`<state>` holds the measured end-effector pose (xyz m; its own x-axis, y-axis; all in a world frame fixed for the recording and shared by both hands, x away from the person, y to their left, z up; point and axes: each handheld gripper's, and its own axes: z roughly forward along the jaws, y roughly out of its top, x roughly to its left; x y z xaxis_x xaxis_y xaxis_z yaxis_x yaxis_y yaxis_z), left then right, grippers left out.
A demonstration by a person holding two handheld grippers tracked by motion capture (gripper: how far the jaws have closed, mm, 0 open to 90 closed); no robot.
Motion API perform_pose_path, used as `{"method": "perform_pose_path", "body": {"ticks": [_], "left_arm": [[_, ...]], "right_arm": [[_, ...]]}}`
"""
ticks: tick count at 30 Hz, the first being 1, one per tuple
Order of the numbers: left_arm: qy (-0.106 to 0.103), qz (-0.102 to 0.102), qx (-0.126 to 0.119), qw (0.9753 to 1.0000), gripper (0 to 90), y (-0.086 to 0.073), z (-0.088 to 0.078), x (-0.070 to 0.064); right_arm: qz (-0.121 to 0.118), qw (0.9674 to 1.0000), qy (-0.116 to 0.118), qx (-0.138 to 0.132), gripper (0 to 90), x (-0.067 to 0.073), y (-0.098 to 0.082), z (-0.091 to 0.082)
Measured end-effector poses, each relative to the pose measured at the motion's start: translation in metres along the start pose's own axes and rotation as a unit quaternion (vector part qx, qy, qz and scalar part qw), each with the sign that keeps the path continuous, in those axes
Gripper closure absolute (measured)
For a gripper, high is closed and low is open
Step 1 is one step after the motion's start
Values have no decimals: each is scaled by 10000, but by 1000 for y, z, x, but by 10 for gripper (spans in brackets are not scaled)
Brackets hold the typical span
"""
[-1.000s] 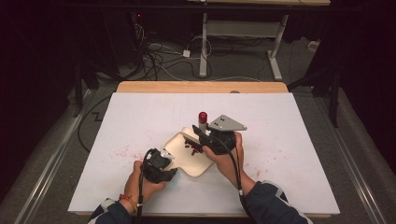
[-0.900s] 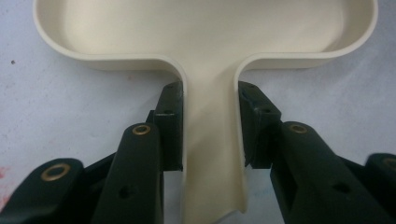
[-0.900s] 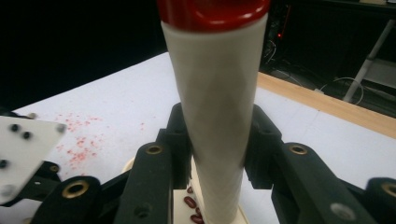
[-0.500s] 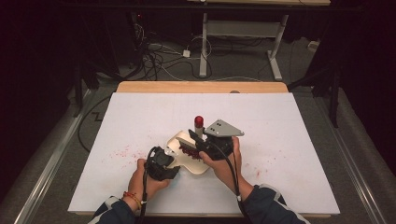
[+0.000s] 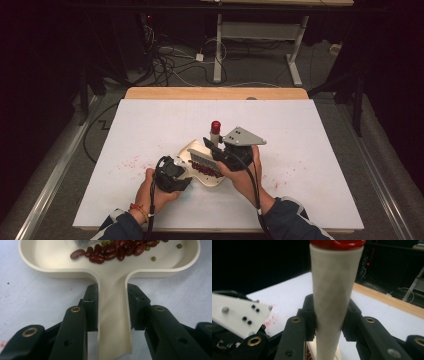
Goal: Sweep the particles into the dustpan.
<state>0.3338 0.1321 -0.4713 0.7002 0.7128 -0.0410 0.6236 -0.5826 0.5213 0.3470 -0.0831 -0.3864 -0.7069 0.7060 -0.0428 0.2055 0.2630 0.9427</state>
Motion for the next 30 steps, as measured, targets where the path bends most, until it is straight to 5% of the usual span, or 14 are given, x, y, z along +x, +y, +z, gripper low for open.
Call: {"method": "perform_pose_path", "body": {"ticks": [10,17,25,30], "left_arm": [[-4,52,-87,9999,641,-8,-10,10],[-12,121,56,9999,641,-17,-17,16],[-56,282,182,9994,641,-27,-21,8],[-112,388,214,9990,641,-36,-24,-2]], "right_arm": [[265,9989,-69,-388,698,-28,14,-25],[274,9975,-477,-441,698,-52,15,-43],[210,9951,-965,-79,698,-72,-5,-54],[149,9946,-1016,175,698,-75,-16,-63]]}}
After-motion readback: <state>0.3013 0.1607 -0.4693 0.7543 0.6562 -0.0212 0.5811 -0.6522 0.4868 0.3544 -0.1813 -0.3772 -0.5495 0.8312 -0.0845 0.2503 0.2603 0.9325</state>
